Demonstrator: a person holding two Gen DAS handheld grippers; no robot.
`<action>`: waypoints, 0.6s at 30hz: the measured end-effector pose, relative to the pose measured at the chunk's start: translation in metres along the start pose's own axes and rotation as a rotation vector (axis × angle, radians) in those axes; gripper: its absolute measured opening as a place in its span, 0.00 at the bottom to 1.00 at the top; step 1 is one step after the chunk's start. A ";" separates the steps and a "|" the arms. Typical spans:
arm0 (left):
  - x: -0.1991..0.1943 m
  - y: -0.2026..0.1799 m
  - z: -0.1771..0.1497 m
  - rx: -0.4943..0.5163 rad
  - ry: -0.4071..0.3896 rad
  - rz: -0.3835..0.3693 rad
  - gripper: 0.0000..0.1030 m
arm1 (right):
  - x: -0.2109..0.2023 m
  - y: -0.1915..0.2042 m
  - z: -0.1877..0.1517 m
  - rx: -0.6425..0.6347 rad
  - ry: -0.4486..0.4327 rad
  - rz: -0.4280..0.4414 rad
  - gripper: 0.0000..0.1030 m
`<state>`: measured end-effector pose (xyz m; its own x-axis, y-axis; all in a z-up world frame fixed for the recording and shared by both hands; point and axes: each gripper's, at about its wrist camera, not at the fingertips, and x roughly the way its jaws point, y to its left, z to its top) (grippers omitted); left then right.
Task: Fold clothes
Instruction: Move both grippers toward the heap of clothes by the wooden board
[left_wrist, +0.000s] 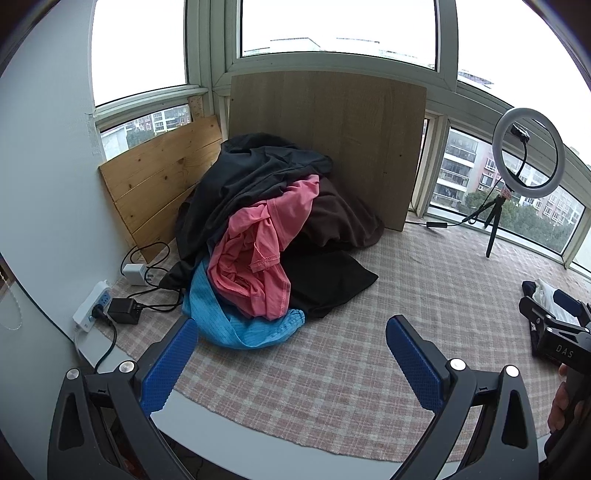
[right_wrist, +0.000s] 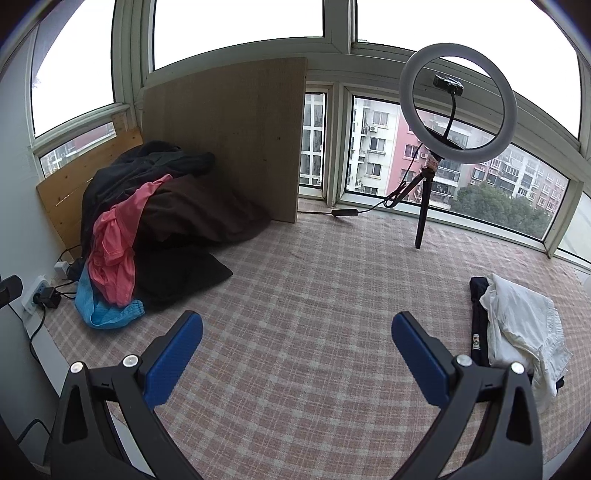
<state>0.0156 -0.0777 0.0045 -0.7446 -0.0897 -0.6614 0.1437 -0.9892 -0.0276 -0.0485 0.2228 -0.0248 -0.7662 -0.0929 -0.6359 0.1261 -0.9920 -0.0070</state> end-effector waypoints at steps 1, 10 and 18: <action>0.000 0.004 0.001 -0.002 0.003 0.007 0.99 | 0.002 0.003 0.001 -0.004 -0.001 0.007 1.00; 0.011 0.050 0.011 -0.065 0.025 0.049 0.99 | 0.026 0.042 0.015 -0.033 -0.007 0.098 1.00; 0.026 0.120 0.036 -0.131 0.002 0.077 0.99 | 0.041 0.098 0.048 -0.084 -0.079 0.153 1.00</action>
<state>-0.0095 -0.2033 0.0107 -0.7270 -0.1644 -0.6667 0.2842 -0.9559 -0.0742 -0.0981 0.1179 -0.0149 -0.7810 -0.2516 -0.5716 0.2942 -0.9556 0.0185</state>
